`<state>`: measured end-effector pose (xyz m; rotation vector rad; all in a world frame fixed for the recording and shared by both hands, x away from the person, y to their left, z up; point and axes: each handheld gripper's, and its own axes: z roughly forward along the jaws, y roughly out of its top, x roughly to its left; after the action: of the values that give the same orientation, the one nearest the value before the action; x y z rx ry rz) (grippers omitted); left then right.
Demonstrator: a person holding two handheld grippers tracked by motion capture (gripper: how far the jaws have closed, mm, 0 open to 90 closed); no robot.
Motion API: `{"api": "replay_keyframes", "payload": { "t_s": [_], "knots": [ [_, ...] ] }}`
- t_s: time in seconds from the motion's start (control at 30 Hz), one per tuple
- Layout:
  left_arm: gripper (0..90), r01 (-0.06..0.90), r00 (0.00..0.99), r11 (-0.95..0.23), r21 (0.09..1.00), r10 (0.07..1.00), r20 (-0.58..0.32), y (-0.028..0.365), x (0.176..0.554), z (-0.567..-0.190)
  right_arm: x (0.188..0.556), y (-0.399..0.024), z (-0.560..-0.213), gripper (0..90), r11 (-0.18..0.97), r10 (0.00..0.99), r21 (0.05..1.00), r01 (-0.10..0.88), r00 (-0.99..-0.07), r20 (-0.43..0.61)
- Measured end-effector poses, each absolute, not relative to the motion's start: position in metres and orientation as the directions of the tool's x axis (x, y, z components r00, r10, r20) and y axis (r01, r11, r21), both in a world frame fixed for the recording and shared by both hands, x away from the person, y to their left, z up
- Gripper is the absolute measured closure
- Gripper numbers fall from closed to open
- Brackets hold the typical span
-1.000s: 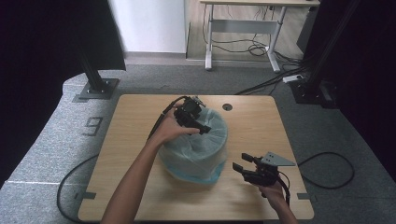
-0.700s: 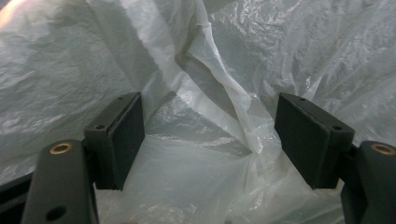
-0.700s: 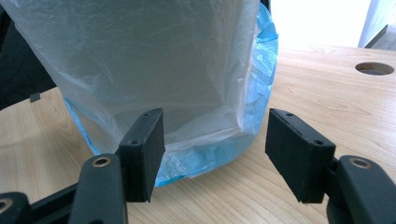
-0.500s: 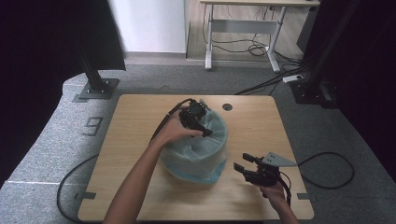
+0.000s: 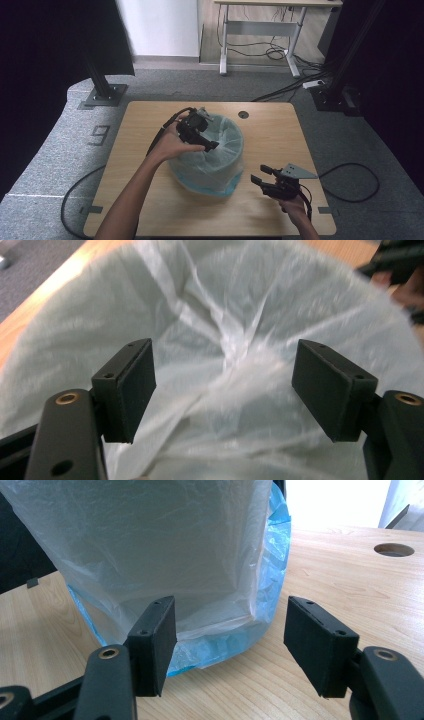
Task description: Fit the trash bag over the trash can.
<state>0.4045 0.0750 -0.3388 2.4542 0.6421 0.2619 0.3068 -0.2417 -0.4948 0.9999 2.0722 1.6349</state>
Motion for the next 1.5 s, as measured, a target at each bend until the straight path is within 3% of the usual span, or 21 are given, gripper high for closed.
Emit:
{"api": "replay_keyframes", "payload": {
  "t_s": [0.47, 0.9, 1.5],
  "knots": [
    [27.4, 0.428, 0.861, -0.787, 0.445, 0.504, 0.064, 0.063, 0.414, -0.368, 0.307, -0.240, -0.499, 36.8, 0.113, 0.690, 0.934, 0.340, -0.703, 0.173],
    [28.3, 0.402, 0.839, -0.690, 0.602, 0.541, 0.060, 0.101, 0.395, -0.333, 0.307, -0.242, -0.498, 36.7, 0.108, 0.693, 0.935, 0.337, -0.700, 0.172],
    [32.4, 0.456, 0.826, -0.716, 0.528, 0.562, 0.050, 0.122, 0.396, -0.352, 0.307, -0.240, -0.500, 36.7, 0.114, 0.691, 0.933, 0.341, -0.702, 0.172]
  ]
}}
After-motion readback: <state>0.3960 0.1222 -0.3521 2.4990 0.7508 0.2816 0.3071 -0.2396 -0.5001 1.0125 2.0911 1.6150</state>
